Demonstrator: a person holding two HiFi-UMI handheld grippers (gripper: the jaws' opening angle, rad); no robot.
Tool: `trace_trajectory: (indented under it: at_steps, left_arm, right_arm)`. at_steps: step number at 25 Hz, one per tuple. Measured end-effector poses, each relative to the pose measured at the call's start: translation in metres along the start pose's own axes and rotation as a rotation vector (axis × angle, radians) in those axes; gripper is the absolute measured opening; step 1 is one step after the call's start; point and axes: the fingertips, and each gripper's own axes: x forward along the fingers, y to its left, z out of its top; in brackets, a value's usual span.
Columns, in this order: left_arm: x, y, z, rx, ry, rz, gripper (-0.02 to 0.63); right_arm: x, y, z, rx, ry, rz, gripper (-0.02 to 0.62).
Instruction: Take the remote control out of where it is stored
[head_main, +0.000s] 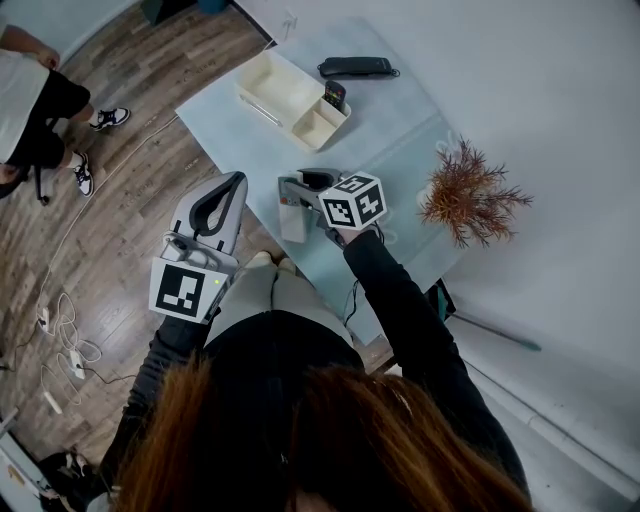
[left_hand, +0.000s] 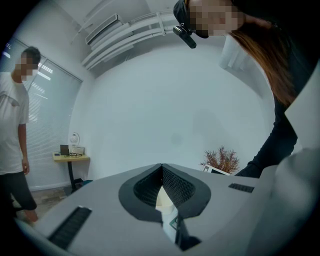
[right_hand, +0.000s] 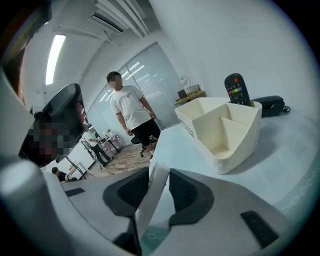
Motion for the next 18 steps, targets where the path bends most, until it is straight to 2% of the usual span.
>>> trace_trajectory:
  at_steps: [8, 18]
  left_arm:
    - [0.004, 0.002, -0.002, -0.002, 0.001, 0.002, 0.009]
    - [0.004, 0.002, -0.004, -0.001, 0.005, 0.0, 0.009]
  right_arm:
    - [0.029, -0.01, -0.002, -0.017, 0.054, -0.024, 0.143]
    - [0.041, -0.026, -0.013, -0.134, 0.134, -0.154, 0.163]
